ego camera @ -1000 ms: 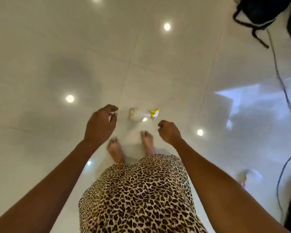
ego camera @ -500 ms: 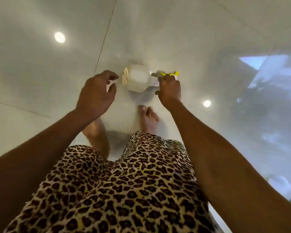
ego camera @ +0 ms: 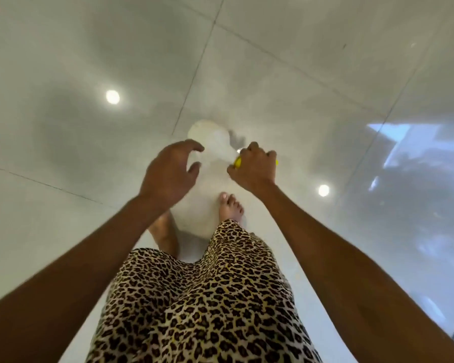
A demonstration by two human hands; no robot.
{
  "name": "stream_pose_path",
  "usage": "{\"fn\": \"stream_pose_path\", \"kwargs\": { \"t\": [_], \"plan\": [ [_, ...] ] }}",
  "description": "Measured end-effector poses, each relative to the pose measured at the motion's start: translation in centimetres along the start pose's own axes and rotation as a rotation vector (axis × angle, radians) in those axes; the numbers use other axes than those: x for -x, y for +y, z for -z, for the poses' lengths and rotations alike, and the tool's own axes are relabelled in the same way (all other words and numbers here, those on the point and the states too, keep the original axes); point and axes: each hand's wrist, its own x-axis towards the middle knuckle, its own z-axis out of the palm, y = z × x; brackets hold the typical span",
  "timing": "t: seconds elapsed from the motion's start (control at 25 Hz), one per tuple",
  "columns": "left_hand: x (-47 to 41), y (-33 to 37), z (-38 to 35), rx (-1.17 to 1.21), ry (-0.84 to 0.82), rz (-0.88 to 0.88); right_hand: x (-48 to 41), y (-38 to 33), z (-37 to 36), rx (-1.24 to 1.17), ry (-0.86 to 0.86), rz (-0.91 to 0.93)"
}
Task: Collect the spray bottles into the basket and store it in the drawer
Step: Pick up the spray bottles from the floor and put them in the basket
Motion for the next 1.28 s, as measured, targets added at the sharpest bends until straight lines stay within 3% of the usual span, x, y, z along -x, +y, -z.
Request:
{"fn": "stream_pose_path", "kwargs": {
  "t": [0.28,0.44,0.6,0.88,1.12,1.28],
  "plan": [
    [12.0,9.4,13.6,0.164,0.149,-0.034,13.4,-9.1,21.5,-0.364,-0.063,-0.007],
    [20.9,13.3,21.3,0.498,0.474,0.04,22.2,-14.8,31.2,-0.475,-0.167,0.161],
    [32.0,13.6,26.7,0.608,0.749,0.128,33.4,-21.8,35.8,-0.554,-0.282,0.31],
    [53.9,4.9,30.5,0.753,1.099,0.245,52.7,-36.2,30.9,-0.347,-0.338,0.665],
    [74.0,-4.7,27.7,0.791,1.425,0.461,68.7,-48.5,19.5,0.016,-0.427,1.013],
    [85.6,-9.6,23.1,0.938,1.691,0.654,79.3,-53.3,12.3,0.175,-0.525,1.256]
  ]
}}
